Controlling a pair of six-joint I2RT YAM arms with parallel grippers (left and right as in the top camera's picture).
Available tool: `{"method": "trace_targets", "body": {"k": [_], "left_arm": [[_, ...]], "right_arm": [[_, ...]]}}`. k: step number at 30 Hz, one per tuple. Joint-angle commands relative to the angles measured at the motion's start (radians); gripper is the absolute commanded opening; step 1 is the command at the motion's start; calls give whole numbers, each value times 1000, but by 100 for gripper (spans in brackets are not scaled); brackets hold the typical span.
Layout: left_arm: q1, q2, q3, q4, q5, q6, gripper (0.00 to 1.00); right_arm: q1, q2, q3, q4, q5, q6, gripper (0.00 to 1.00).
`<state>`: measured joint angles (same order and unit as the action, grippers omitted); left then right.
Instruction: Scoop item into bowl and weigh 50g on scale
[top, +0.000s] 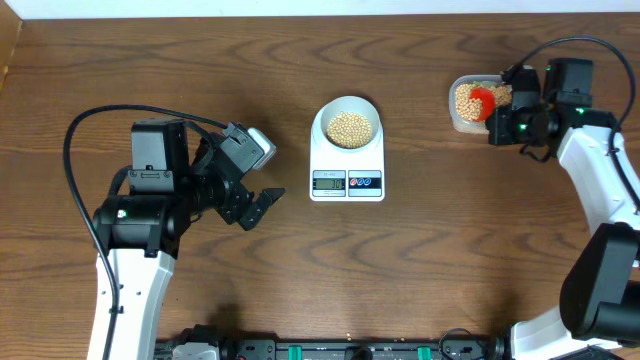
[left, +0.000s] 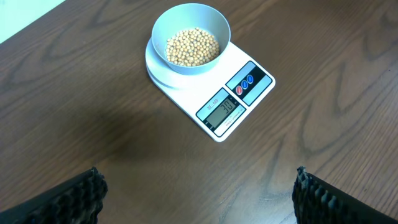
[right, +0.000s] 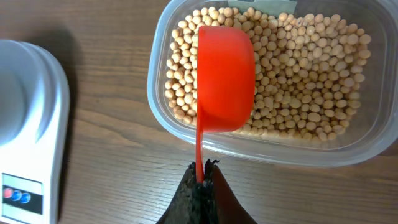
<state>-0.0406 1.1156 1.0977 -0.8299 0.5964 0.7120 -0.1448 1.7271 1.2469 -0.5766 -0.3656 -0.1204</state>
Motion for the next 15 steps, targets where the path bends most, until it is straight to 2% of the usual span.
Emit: {"method": "trace_targets", "body": {"k": [1,15], "left_arm": [[5,3,19,0,2,13,98],[5,3,19,0,2,13,98]], "right_arm": [[-45,10,-10,1,-111,47,1],[-185,10,-10,9,-387,84,1]]}}
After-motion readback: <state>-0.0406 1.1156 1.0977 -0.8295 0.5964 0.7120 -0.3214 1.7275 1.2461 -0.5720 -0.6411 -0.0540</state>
